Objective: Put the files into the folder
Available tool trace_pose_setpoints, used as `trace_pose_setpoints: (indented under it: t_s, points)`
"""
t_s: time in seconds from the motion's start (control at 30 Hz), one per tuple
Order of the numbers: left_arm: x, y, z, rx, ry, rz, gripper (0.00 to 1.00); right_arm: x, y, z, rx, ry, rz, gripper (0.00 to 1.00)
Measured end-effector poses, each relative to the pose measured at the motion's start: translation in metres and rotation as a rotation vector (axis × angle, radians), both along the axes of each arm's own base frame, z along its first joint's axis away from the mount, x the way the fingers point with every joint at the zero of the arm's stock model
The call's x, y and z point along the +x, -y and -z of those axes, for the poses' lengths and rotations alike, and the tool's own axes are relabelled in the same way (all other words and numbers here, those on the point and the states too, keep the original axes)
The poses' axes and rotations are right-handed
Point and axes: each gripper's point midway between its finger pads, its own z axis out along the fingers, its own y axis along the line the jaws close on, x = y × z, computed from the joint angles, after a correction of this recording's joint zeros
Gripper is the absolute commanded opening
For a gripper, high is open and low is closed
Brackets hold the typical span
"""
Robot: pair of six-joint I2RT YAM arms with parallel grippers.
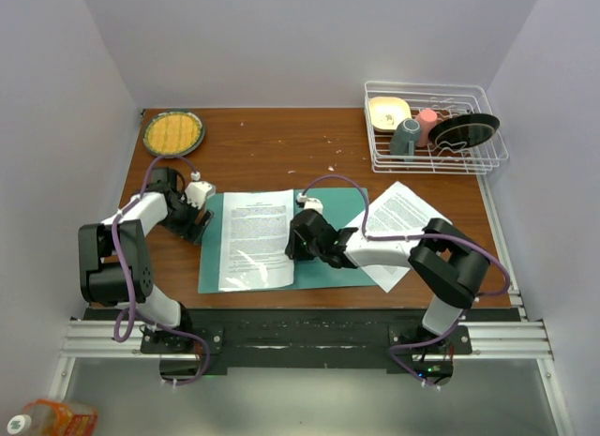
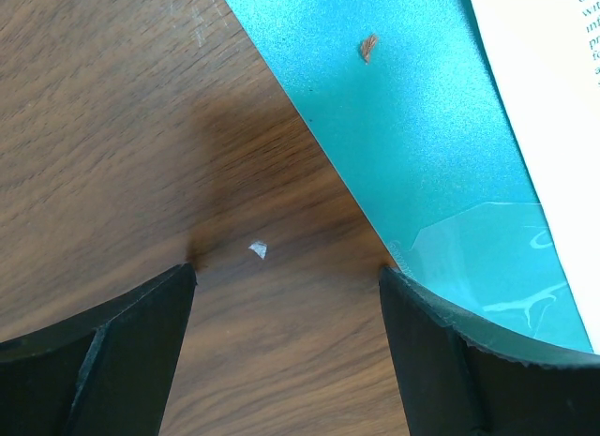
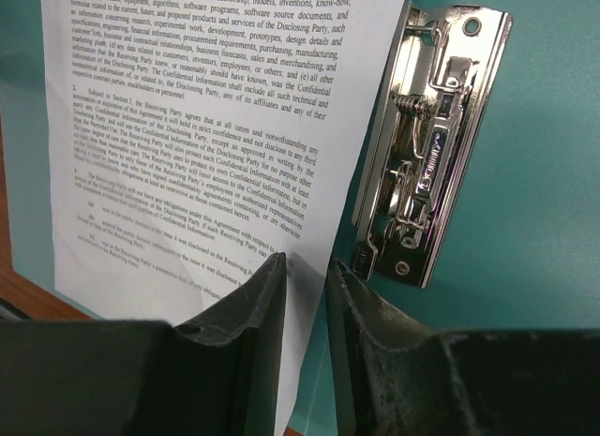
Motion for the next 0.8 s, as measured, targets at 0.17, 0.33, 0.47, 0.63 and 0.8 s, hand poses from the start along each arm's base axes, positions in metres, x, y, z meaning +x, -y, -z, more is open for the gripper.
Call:
trace_pose_setpoints:
  t_s: [0.17, 0.33, 0.47, 0.63, 0.8]
  points:
    - [0.0, 0.0, 0.0, 0.0, 0.0, 0.0, 0.85, -0.006, 0.004, 0.004, -0.013, -0.013, -0.02, 0.0]
    - [0.0, 0.0, 0.0, 0.0, 0.0, 0.0, 0.85, -0.009, -0.002, 0.007, 0.008, -0.03, -0.039, 0.0]
    - [0.0, 0.0, 0.0, 0.0, 0.001, 0.0, 0.85, -0.008, -0.007, 0.011, 0.024, -0.041, -0.035, 0.0]
    - [0.0, 0.0, 0.0, -0.001, 0.003, 0.0, 0.85, -0.001, -0.016, 0.011, 0.052, -0.044, -0.019, 0.0]
    - [0.0, 0.001, 0.0, -0.002, 0.008, 0.001, 0.85, 0.002, -0.024, 0.008, 0.075, -0.051, -0.01, 0.0]
